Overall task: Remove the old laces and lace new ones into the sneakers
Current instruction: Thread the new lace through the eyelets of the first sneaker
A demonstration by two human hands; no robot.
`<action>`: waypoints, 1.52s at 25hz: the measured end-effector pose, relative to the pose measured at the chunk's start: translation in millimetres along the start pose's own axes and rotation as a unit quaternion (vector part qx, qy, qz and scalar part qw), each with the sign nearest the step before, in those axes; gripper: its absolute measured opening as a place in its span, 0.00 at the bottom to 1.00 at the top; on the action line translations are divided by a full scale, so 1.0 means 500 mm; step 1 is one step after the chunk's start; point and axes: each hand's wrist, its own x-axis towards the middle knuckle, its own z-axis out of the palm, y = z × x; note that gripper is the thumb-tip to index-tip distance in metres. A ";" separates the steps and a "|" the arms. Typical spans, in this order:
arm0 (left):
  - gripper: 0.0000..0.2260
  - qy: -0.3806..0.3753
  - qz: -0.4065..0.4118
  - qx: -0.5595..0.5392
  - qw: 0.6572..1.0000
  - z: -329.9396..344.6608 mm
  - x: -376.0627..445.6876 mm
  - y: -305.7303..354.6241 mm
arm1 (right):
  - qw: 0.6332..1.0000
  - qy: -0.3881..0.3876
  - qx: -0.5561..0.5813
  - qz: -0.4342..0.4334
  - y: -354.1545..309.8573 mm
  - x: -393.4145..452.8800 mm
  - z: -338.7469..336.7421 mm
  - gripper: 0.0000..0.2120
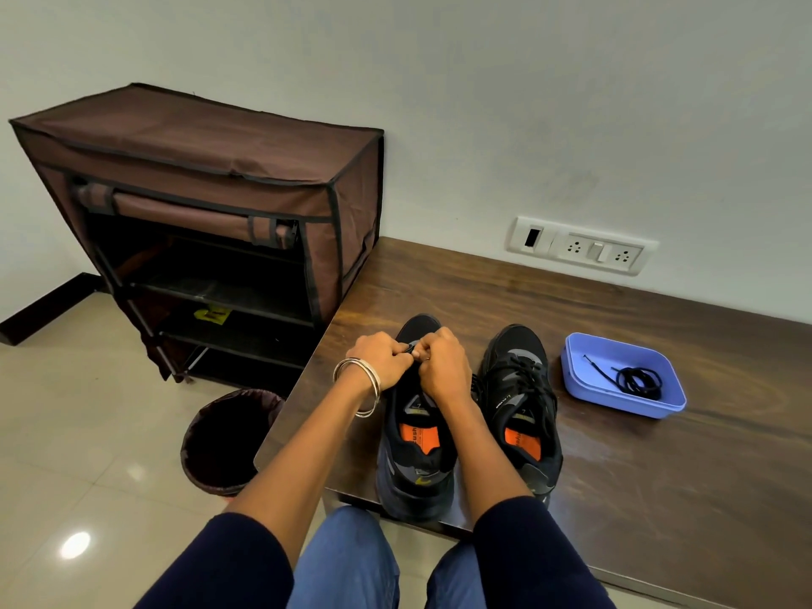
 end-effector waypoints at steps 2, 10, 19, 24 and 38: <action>0.15 0.003 -0.001 -0.017 1.000 0.000 0.005 -0.005 | 1.000 -0.018 -0.005 -0.021 0.004 0.006 -0.005 0.08; 0.15 0.007 -0.008 -0.039 0.999 0.003 0.009 -0.014 | 0.997 0.008 0.080 0.002 0.017 0.014 0.013 0.15; 0.16 -0.006 0.021 -0.020 1.000 0.001 0.010 -0.022 | 0.997 0.040 0.062 0.036 0.014 0.002 0.026 0.09; 0.17 -0.009 0.020 -0.043 0.999 0.002 0.008 -0.023 | 0.995 0.040 0.083 0.043 0.018 0.006 0.025 0.09; 0.20 -0.016 0.018 -0.072 0.997 0.000 0.034 -0.049 | 0.996 0.053 0.060 0.031 0.016 -0.007 0.027 0.09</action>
